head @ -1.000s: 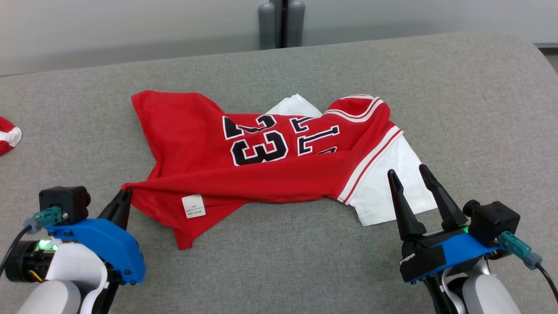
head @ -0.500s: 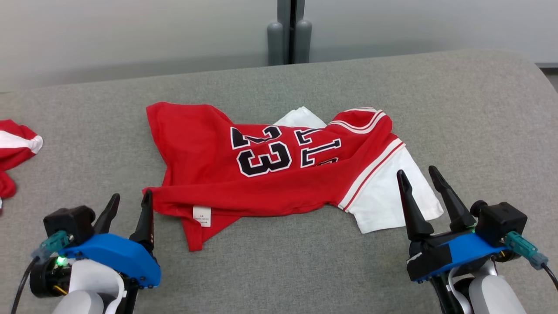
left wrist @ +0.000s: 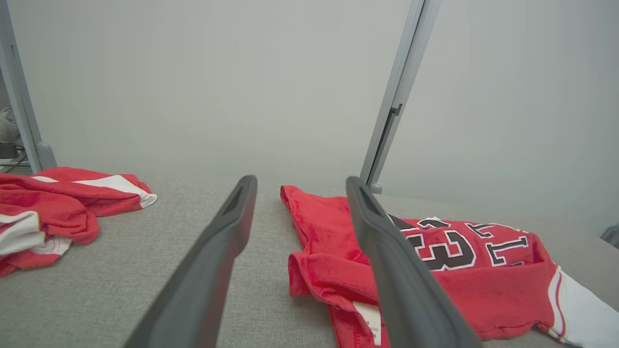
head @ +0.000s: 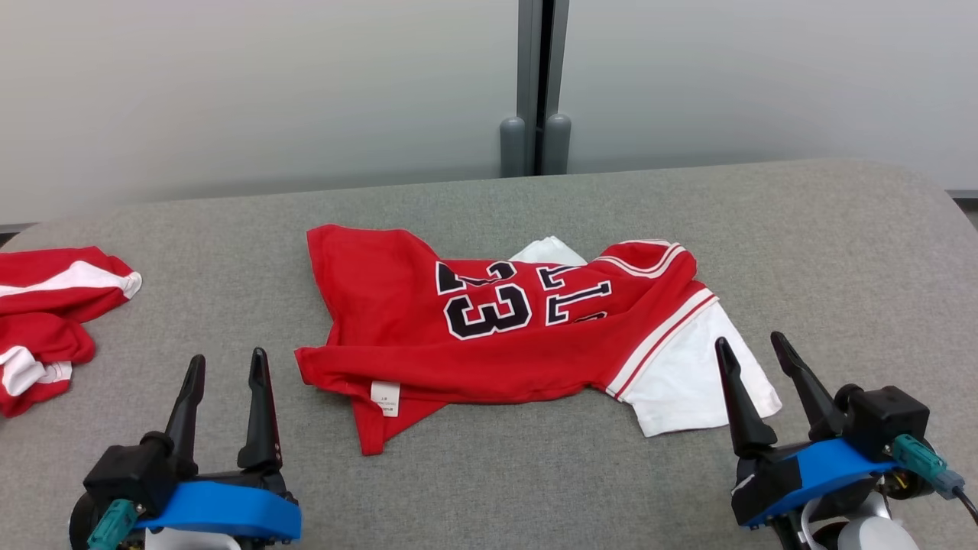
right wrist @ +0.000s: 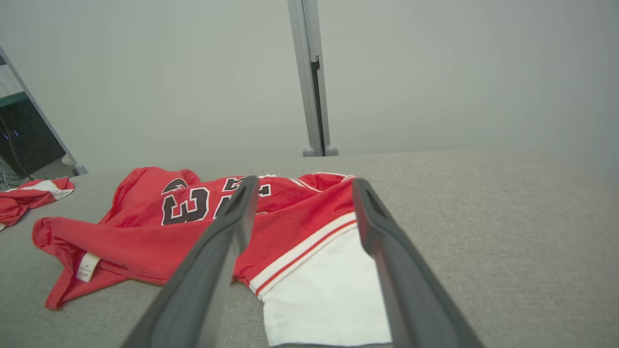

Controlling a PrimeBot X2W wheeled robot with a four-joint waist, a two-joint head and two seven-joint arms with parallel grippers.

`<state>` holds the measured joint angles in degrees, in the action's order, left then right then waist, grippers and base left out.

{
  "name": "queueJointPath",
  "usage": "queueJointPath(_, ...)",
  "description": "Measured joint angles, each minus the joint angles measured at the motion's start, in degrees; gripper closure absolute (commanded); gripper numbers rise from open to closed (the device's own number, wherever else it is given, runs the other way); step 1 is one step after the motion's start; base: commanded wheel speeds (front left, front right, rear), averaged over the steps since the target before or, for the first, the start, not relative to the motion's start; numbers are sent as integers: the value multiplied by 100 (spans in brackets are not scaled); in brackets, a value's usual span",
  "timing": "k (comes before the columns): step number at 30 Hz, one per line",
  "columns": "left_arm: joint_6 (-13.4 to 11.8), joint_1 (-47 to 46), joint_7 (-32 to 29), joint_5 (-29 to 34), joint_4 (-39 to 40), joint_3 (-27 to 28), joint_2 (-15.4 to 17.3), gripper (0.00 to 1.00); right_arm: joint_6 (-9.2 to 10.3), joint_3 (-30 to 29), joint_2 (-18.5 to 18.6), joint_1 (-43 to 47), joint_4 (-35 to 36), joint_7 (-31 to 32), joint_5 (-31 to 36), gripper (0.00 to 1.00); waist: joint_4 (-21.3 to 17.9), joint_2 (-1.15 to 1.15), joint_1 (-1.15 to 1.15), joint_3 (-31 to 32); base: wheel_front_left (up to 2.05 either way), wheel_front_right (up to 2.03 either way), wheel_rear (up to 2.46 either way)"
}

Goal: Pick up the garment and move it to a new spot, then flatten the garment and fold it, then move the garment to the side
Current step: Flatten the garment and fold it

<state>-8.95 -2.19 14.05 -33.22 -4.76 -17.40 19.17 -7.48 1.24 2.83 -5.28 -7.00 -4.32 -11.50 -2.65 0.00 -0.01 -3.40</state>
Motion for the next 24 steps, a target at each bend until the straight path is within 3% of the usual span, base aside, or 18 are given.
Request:
queueJointPath(9, 129, 218, 86, 305, -207, 11, -125, 0, 0, -197, 0, 234, -147, 21, 140, 0, -1, 0, 0, 234, 0, 0, 0)
queueJointPath(24, 69, 276, -254, 282, -243, -118, -64, 0, 0, -225, 0, 311, -138, 96, 178, 0, -88, 0, 0, 171, 0, 0, 0)
